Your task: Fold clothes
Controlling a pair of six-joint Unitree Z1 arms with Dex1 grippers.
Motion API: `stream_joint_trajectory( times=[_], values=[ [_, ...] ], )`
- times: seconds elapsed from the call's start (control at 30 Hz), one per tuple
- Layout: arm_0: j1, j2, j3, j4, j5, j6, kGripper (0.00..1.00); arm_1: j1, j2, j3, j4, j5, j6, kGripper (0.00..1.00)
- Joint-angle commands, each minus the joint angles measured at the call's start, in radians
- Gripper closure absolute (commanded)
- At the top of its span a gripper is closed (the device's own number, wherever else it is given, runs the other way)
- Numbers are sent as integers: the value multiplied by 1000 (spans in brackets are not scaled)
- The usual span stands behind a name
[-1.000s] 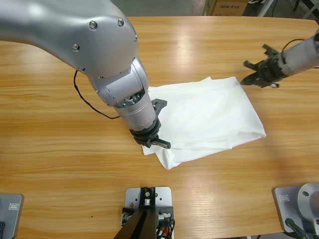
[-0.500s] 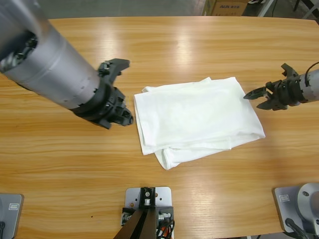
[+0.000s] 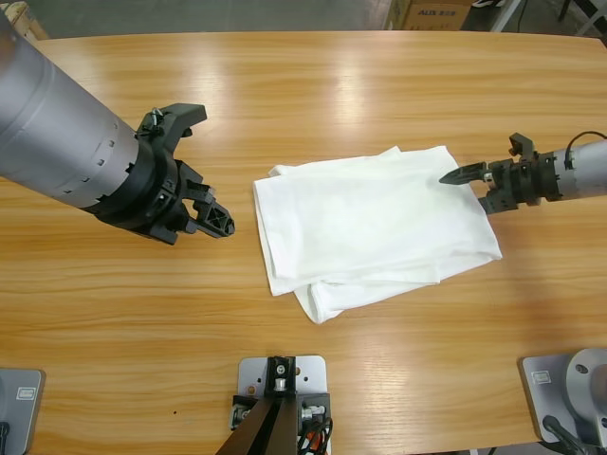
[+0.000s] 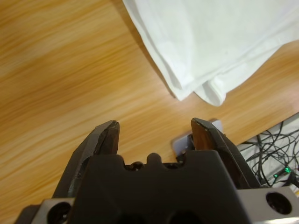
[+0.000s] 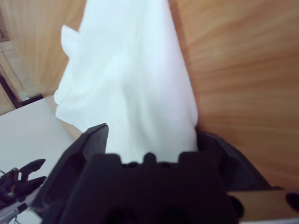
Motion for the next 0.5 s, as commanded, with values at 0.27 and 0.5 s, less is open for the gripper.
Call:
stream_joint_trajectory(
  times=[0.27, 0.5],
  values=[
    [10, -27, 43, 11, 35, -11, 411, 17, 62, 99, -121, 96, -73, 1000],
    [10, -25, 46, 10, 33, -11, 414, 17, -321, 17, 166, -243, -103, 1000]
  ],
)
